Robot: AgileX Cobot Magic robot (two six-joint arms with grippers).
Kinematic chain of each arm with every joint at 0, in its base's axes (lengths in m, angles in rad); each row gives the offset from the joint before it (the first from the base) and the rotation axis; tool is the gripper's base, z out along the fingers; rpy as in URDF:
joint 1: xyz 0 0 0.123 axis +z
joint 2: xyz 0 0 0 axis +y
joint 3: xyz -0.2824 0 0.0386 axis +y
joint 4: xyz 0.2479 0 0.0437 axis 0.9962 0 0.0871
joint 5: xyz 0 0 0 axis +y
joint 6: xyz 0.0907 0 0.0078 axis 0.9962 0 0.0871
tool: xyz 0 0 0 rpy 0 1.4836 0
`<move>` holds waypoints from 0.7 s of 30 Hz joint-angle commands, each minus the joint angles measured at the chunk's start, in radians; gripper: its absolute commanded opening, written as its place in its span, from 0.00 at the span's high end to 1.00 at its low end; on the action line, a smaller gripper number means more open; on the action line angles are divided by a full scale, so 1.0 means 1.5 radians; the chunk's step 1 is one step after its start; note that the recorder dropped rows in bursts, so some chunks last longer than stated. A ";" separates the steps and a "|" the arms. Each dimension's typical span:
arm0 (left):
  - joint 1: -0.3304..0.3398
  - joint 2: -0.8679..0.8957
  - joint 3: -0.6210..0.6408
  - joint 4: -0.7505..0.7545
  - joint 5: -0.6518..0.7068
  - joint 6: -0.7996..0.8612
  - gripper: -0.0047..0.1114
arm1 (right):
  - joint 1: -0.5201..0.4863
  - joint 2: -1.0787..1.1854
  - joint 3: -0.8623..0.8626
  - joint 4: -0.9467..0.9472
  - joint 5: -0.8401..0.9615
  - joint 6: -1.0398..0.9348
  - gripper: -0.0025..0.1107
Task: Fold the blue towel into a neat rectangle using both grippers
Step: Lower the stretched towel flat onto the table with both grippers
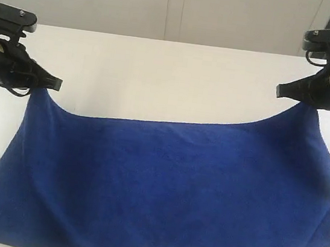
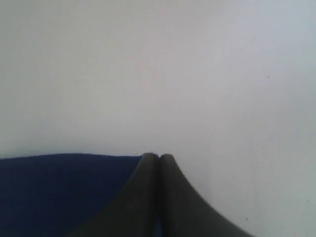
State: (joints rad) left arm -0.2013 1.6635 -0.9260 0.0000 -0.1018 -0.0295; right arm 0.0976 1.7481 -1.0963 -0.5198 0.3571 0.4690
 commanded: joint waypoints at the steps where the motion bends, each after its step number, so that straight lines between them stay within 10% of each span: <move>1: 0.050 0.030 0.003 -0.034 -0.063 -0.014 0.96 | -0.033 0.039 -0.035 -0.007 -0.027 0.007 0.98; 21: 0.073 0.153 0.003 -0.034 -0.286 0.006 0.96 | -0.074 0.159 -0.117 -0.007 -0.086 0.009 0.98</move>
State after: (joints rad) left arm -0.0954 1.8734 -0.9260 -0.0407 -0.4882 -0.0249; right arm -0.0066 1.9737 -1.2563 -0.5236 0.2496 0.4776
